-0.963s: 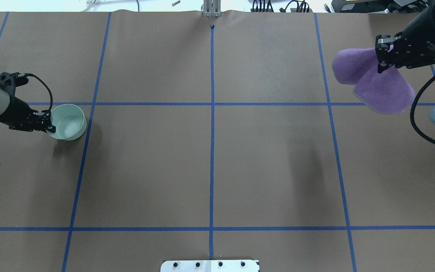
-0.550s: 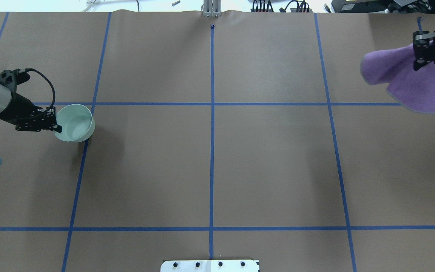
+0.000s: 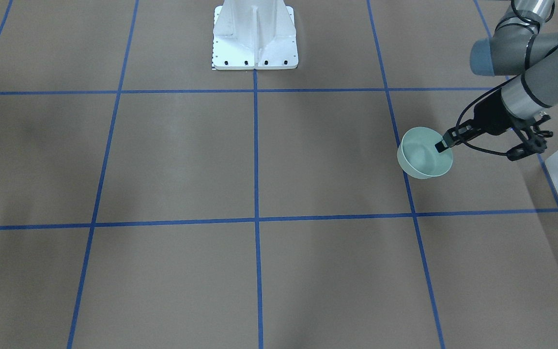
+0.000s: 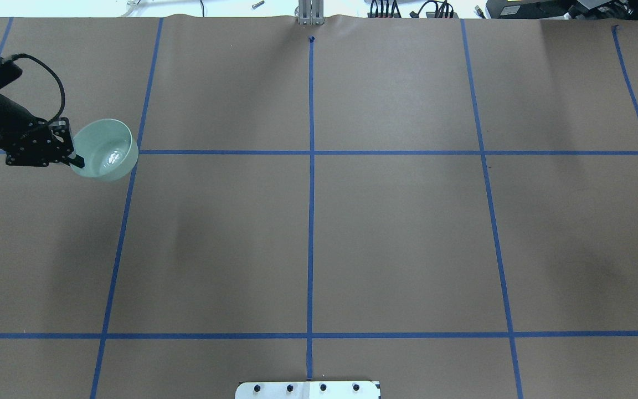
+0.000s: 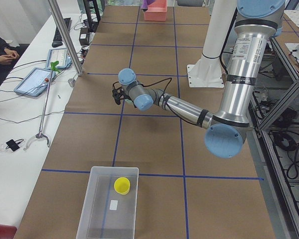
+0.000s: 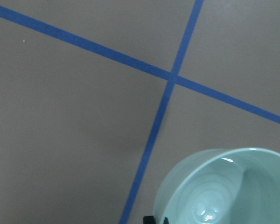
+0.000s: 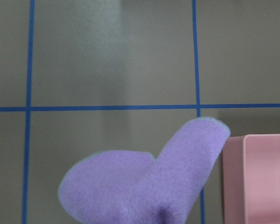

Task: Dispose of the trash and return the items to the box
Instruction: 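Carry the bowl left while the right gripper drops the cloth in the pink bin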

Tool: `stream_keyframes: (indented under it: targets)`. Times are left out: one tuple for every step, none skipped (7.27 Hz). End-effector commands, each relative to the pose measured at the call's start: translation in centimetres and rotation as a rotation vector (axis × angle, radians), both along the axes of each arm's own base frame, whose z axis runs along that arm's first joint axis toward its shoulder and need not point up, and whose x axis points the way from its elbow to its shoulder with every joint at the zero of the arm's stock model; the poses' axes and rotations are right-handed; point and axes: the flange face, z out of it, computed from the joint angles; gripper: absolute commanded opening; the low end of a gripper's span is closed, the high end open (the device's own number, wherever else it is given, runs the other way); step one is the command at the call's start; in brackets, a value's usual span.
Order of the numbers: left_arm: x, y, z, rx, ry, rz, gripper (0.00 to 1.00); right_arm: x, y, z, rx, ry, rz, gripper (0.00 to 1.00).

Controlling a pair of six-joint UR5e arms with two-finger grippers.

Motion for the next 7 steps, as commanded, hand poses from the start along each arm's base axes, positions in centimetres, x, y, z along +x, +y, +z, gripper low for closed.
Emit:
stream_keyframes:
  targets:
    - [-7.7, -3.4, 1.0, 0.052, -0.049, -0.045, 0.0, 10.5, -0.8, 12.4, -0.008, 0.023, -0.122, 0.0]
    - [-13.1, -5.4, 3.0, 0.106, -0.111, -0.033, 0.0, 14.3, -2.0, 20.0, 0.012, 0.012, -0.144, 0.0]
    - [-18.4, -7.5, 4.0, 0.14, -0.157, -0.032, 0.0, 14.9, -2.2, 26.6, -0.028, -0.001, -0.143, 0.0]
    - [-21.5, -8.5, 5.5, 0.166, -0.18, -0.022, 0.0, 14.9, -2.1, 31.1, -0.041, -0.004, -0.144, 0.0]
    - [-24.0, -9.6, 7.8, 0.178, -0.192, -0.021, 0.0, 14.6, -0.6, 34.7, -0.087, -0.009, -0.144, 0.0]
    - [-26.6, -10.8, 8.8, 0.202, -0.205, -0.025, 0.0, 14.6, -0.4, 35.3, -0.076, -0.002, -0.147, 0.0]
    - [-29.1, -11.0, 10.6, 0.223, -0.231, -0.022, 0.0, 14.2, 1.3, 36.6, -0.099, 0.0, -0.153, 0.99]
